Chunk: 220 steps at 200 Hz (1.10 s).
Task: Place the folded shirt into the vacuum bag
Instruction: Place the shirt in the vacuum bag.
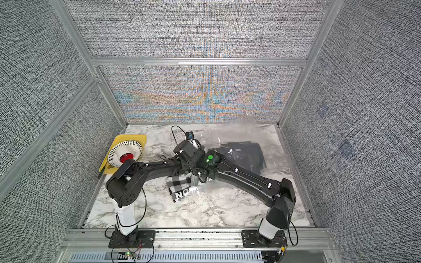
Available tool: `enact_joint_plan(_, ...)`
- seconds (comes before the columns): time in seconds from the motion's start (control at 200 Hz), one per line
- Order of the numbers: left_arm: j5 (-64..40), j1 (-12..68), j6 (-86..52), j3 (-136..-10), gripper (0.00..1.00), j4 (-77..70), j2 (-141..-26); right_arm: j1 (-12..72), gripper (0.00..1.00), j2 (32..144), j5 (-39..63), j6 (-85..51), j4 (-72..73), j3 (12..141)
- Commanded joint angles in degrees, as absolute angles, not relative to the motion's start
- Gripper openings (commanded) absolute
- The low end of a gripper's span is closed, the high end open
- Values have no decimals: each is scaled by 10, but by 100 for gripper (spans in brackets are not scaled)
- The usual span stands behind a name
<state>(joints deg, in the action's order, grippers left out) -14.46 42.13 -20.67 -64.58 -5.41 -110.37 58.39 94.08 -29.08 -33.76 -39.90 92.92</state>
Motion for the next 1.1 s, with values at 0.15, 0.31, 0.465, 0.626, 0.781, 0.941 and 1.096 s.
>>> enact_joint_plan(0.15,-95,430,-165,-631,0,-145,-1120,576,0,904,-375,-341,-404,922)
enact_joint_plan(0.31,-53,448,-137,-654,0,-105,-1130,577,0,890,-315,-308,-340,900)
enact_joint_plan(0.465,8,464,-107,-690,0,-54,-1138,588,0,892,-254,-286,-302,889)
enact_joint_plan(0.626,79,481,-76,-717,0,-9,-1137,609,0,897,-247,-280,-291,877)
enact_joint_plan(0.781,88,483,-75,-731,0,12,-1128,617,0,891,-257,-287,-300,868)
enact_joint_plan(0.941,59,483,-75,-733,0,17,-1061,618,0,878,-293,-309,-317,845)
enact_joint_plan(1.096,22,483,-77,-752,0,31,-1032,618,0,881,-293,-320,-328,843)
